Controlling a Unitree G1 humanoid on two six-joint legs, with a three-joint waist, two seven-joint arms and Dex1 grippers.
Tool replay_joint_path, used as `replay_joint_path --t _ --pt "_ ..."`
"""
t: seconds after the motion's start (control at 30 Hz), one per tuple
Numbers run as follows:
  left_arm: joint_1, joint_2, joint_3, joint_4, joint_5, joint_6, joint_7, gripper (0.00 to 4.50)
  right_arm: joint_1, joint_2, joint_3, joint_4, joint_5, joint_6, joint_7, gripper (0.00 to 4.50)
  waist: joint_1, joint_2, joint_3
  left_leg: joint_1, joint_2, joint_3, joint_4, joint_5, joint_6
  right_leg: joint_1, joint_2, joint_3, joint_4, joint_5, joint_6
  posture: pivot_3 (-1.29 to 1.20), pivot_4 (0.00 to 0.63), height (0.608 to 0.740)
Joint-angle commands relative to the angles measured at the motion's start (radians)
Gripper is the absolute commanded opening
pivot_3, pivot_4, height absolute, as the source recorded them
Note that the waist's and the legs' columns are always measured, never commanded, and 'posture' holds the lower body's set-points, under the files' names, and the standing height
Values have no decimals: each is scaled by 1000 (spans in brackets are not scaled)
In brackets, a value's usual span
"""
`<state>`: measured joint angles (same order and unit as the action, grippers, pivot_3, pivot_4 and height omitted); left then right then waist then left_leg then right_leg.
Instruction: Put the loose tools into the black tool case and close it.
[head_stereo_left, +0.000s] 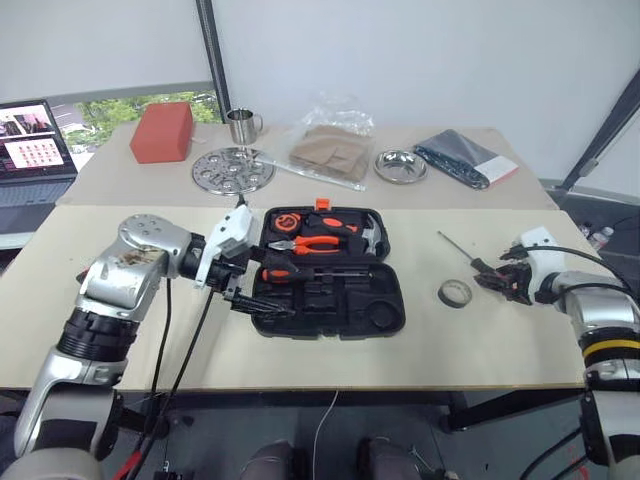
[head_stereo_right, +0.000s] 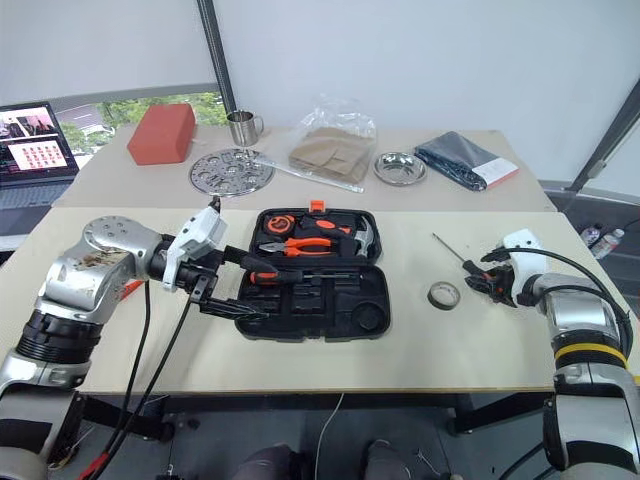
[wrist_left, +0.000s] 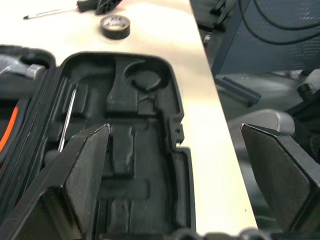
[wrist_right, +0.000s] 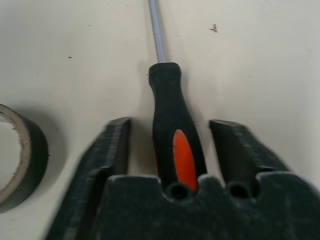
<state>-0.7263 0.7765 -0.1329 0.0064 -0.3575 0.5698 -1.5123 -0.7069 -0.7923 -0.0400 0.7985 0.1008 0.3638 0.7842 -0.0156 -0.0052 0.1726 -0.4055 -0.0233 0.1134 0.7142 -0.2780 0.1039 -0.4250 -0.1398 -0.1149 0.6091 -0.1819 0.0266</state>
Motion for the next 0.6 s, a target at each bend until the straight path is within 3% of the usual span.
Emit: replay_joint_path --t 0.03,0.2,0.37,0.47,0.6 --pt "19 43 44 -25 -20 -20 8 4500 -10 -30 -46 -43 31 -41 52 1059 0 0 0 0 0 0 0 0 0 0 0 0 0 0 0 0 150 734" --pt "78 120 89 -49 -45 -1 -3 4500 21 -34 11 -458 138 -21 315 972 -11 8 5 -1 0 1 -1 0 0 -3 0 2 1 0 0 0 150 734" --pt "120 160 95 -62 -50 -17 6 4500 17 6 142 -767 172 62 420 972 -14 9 5 0 3 0 -2 3 4 -3 4 2 2 -2 -1 0 150 734" --pt "121 155 93 -53 -44 -28 22 4500 -1 25 264 -800 72 4 435 972 -4 8 6 0 2 0 -2 0 -3 -3 3 2 2 -2 -2 0 150 734" --pt "117 146 92 -51 -47 -27 41 4500 -32 90 319 -716 6 -42 383 972 11 8 6 -3 -1 0 -1 0 -3 -5 0 1 2 -2 -1 0 150 734"
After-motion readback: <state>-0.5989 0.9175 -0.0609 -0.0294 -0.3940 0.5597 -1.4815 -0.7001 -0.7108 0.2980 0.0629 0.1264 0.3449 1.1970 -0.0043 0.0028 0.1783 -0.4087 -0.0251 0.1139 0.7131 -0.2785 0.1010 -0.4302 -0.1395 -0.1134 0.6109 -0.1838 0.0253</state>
